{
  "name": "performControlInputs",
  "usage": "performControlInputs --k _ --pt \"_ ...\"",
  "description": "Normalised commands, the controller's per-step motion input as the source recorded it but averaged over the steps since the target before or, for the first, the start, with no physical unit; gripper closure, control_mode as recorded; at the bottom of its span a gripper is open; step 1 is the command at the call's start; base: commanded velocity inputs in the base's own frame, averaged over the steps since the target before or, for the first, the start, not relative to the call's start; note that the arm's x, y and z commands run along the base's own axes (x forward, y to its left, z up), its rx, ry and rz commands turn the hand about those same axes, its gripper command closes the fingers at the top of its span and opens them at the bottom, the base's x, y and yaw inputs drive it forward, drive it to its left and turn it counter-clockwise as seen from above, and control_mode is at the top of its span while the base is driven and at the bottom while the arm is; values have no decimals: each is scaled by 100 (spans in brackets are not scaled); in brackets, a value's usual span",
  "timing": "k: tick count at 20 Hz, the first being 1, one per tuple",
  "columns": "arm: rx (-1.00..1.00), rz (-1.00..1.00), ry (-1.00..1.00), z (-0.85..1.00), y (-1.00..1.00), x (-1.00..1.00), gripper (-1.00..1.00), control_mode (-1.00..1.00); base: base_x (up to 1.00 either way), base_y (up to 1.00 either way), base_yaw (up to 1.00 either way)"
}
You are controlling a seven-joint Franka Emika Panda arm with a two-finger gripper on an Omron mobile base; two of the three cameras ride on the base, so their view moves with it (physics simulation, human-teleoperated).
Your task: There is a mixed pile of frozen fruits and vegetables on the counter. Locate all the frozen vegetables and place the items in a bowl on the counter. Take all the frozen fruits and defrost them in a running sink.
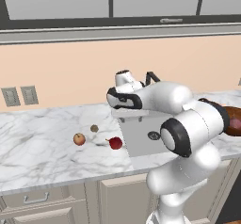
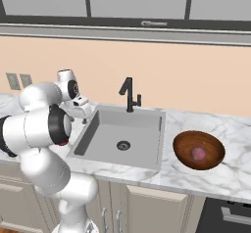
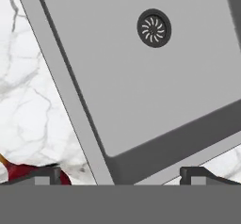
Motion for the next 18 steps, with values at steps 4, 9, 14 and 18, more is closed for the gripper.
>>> performControlInputs --k 4,9,14,18 --pt "-1 6 12 -7 47 10 -100 -100 0 0 0" --pt "0 14 6 -13 37 6 -100 -100 0 0 0" --pt "0 6 1 -9 41 10 -100 -100 0 0 0" --pt "0 1 2 -13 59 14 -100 -100 0 0 0"
